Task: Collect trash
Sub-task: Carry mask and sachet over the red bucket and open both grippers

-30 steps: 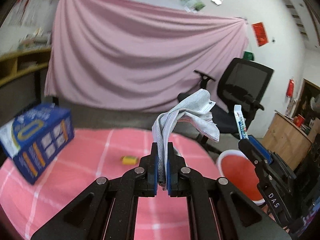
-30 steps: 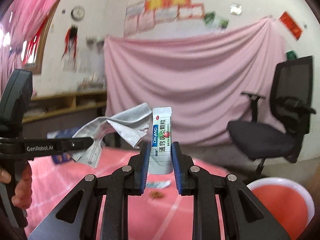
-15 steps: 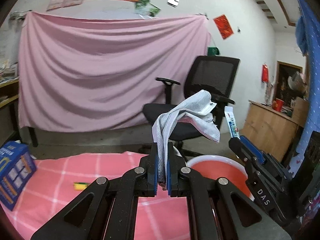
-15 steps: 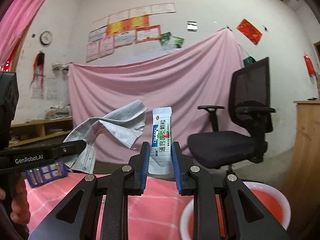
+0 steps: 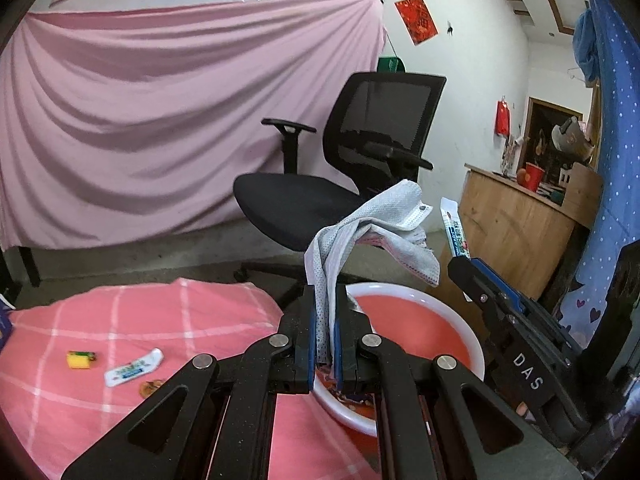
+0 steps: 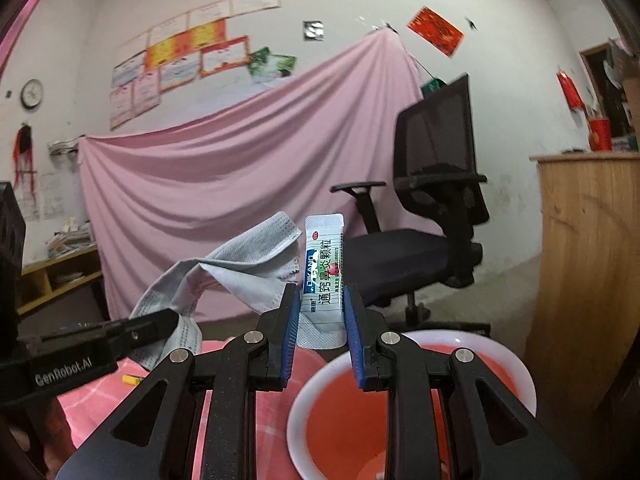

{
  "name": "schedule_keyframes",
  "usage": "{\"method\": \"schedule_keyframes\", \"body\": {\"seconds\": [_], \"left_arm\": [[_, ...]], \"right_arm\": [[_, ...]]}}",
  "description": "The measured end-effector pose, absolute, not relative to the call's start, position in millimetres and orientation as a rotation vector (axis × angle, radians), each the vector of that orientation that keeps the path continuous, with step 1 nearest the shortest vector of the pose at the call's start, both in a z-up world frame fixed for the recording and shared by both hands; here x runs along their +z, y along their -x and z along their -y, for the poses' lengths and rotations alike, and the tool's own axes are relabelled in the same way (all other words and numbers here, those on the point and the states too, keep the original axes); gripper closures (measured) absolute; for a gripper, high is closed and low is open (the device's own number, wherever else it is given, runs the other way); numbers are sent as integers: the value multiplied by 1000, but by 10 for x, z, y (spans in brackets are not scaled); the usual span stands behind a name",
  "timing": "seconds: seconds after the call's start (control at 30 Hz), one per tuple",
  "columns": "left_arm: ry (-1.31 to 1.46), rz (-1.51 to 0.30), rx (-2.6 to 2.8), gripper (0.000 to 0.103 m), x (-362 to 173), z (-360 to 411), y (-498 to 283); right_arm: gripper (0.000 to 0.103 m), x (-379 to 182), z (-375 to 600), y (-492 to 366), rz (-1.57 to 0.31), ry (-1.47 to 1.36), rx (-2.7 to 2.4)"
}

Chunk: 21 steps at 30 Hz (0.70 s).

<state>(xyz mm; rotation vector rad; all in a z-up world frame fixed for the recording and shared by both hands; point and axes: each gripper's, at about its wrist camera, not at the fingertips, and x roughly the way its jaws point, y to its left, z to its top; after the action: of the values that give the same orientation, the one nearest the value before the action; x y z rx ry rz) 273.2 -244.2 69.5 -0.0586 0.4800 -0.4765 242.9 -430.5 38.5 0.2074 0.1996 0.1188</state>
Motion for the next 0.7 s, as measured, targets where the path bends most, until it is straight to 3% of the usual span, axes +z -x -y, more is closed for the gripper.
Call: {"method": "schedule_keyframes", "body": {"seconds": [0.53,0.7], "left_arm": [[47,-677,-527,97,228,2768,-3022],[77,-734,-528,88,131,2729,-3094]], "right_arm": [[82,178,4581,-2627,-373,-288,45],[82,143,4596,-2657,-404,-291,41]]}}
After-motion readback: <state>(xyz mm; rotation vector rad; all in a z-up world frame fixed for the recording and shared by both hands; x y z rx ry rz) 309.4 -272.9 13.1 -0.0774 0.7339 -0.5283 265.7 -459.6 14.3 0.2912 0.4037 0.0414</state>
